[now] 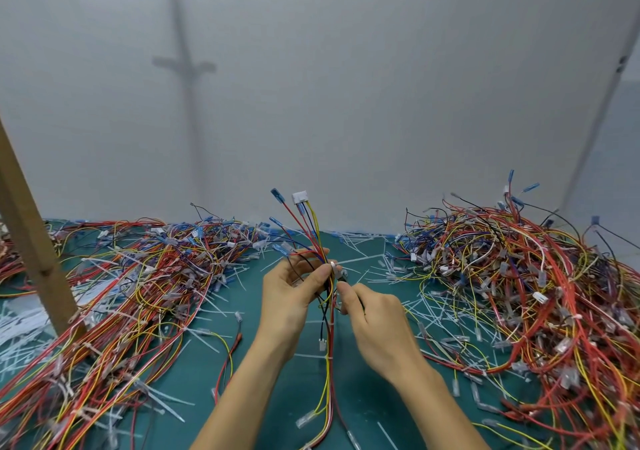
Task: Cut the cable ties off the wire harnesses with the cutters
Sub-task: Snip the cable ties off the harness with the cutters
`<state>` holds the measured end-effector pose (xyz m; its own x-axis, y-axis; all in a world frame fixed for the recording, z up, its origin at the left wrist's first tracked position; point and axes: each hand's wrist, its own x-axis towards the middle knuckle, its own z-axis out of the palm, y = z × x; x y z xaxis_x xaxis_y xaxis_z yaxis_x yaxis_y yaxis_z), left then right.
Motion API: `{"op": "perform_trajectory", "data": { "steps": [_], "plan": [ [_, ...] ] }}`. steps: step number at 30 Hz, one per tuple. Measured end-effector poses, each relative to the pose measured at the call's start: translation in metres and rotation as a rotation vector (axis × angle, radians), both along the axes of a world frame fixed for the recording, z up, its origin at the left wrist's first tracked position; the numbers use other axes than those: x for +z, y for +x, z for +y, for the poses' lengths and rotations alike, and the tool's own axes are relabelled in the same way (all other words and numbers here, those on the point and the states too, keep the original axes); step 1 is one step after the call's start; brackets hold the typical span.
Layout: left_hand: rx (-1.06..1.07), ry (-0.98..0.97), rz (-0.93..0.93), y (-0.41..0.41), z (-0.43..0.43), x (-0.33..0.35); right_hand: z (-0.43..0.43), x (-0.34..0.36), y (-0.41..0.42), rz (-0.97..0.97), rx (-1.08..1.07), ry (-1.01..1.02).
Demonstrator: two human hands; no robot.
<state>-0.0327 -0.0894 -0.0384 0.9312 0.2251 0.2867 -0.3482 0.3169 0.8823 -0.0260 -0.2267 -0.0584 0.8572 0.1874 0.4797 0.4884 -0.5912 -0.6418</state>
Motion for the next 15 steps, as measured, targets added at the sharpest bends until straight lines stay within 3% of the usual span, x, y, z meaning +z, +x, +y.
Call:
{"op": "perform_trajectory", "data": {
  "steps": [4, 10, 15],
  "plan": [
    [0.009, 0.030, 0.016, 0.000, 0.000, -0.001, 0.001, 0.003, -0.002, 0.076, 0.006, 0.046],
    [0.076, 0.124, 0.047, 0.001, 0.010, 0.003, -0.001, 0.008, 0.002, 0.221, -0.032, 0.398],
    [0.026, 0.211, 0.060, 0.001, 0.017, 0.004, -0.007, 0.007, 0.006, 0.150, -0.147, 0.389]
  ]
}}
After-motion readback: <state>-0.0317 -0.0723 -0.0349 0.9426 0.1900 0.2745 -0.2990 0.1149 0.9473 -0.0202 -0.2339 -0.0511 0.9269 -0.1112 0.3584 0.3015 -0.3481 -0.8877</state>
